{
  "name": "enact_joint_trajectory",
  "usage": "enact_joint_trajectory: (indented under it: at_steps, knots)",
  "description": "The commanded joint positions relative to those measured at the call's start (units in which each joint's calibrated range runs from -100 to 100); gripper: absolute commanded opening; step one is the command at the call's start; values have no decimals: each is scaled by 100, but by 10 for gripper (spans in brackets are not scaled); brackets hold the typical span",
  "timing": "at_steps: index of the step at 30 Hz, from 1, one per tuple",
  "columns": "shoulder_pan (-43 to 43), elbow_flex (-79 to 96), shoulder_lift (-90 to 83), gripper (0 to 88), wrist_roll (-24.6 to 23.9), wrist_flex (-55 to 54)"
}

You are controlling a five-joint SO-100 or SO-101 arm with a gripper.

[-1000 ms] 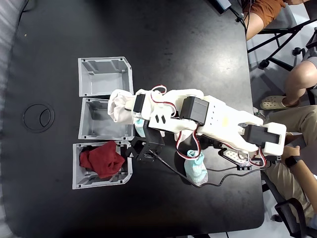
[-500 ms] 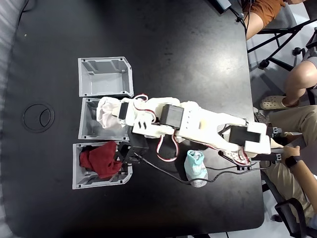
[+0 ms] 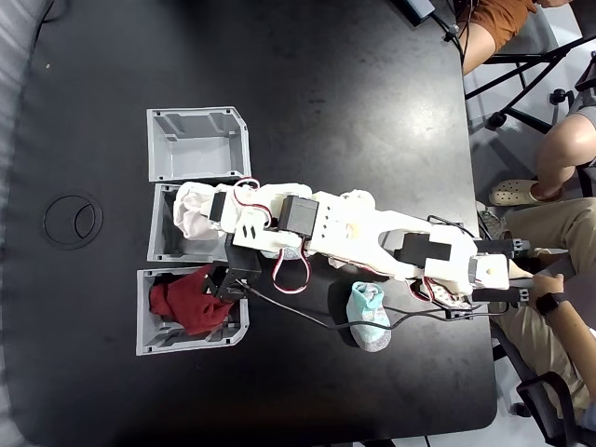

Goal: Put the sock in the container

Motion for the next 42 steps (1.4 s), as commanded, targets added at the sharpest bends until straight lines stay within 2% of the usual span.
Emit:
enact_joint_trajectory:
  at_steps: [1, 6, 10, 20, 30, 33, 35, 36, 42]
  knots:
    - [-7, -329, -95, 54, -23, -59]
    - [-7, -266, -87, 175, -23, 34]
    - [-15, -320, -95, 230, -23, 291]
    - [-94, -347, -288, 231, 0, 888]
    - [-369, -275, -1660, 227, -23, 2673]
    - [-432, -266, -2028, 172, 0, 3339]
    - [-432, -266, -2237, 86, 17, 3638]
    - [-417, -266, -2379, 12, 23, 3826]
    - [-291, 491, -3266, 13, 29, 3852]
